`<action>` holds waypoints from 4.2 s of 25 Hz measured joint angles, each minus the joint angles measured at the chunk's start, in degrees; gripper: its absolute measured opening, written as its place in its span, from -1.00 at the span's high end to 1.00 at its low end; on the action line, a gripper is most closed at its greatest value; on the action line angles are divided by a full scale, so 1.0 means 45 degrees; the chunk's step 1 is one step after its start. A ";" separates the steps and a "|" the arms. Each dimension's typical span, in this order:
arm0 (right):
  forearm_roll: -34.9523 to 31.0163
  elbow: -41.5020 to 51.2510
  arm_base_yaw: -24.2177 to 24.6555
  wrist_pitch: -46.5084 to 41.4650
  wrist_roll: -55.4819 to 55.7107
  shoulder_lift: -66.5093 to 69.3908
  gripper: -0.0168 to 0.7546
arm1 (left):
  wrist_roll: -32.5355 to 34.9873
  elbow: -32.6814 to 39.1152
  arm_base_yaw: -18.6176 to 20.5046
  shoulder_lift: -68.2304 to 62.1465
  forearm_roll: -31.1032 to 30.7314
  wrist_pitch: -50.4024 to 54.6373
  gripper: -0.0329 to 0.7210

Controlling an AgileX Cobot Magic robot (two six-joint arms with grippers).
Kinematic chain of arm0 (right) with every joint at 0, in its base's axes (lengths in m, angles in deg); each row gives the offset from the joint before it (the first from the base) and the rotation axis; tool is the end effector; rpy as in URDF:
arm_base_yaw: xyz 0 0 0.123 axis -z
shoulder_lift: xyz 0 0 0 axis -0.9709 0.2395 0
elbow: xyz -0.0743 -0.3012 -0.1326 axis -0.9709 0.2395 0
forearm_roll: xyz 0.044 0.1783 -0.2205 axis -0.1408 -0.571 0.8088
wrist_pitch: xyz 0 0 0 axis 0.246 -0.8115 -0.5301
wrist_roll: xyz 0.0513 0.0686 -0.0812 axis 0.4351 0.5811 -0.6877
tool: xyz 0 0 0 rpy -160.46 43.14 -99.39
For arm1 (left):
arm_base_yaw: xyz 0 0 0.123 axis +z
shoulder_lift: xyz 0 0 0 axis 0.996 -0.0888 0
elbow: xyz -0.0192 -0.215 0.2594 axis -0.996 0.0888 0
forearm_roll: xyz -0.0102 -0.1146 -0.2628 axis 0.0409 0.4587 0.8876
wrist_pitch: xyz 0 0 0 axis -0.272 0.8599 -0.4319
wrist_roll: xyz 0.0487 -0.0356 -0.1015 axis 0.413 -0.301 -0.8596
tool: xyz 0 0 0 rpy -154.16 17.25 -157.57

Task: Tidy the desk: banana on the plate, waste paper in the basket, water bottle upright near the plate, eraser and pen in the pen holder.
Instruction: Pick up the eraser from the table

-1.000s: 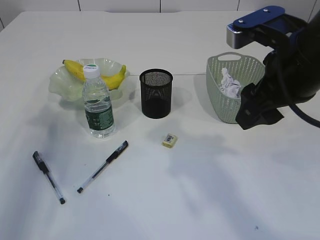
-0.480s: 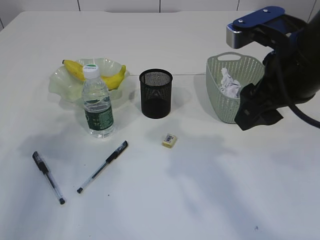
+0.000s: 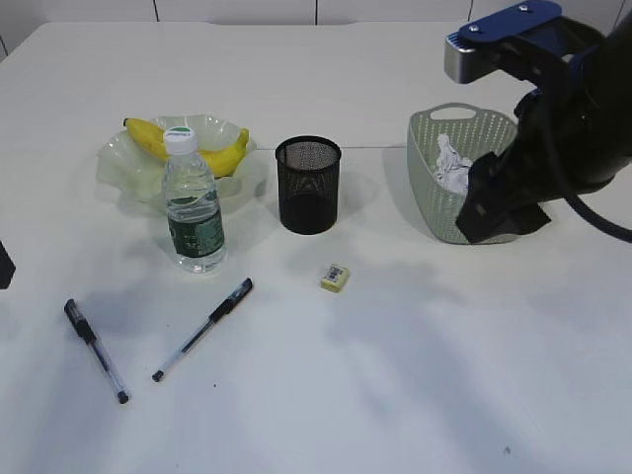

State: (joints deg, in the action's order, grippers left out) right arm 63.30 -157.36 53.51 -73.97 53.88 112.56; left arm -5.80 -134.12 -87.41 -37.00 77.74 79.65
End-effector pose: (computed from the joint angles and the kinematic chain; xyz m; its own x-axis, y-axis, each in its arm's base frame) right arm 0.3061 0.1295 0.3265 -0.7350 -0.5333 -0.4189 -0.5569 0.8271 -0.0759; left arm 0.2944 -0.0259 0.2670 -0.9511 -0.0910 -0.2952 -0.0494 0.9881 -0.1454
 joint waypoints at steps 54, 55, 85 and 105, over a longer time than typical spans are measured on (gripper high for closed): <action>-0.0311 -1.1314 -0.0825 -0.3184 -0.3162 1.2089 -0.26 | 0.0276 -0.0226 0.0000 0.0000 0.0801 0.2055 -0.35; -0.0311 -1.1314 -0.0857 -0.3184 -0.3162 1.2089 -0.25 | 0.0276 -0.0226 0.0000 0.0000 0.0801 0.2055 -0.35; 0.0228 -1.1296 -0.1208 -0.3184 -0.3596 1.2305 -0.25 | 0.0276 -0.0226 0.0000 0.0000 0.0801 0.2055 -0.31; 0.0088 -1.1296 -0.1208 -0.3184 -0.3625 1.2920 -0.21 | 0.0276 -0.0226 0.0000 0.0000 0.0801 0.2055 -0.29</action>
State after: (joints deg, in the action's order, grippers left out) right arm 63.70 -208.19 48.08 -88.30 37.57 170.70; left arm -4.56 -135.14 -87.41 -37.00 81.35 88.90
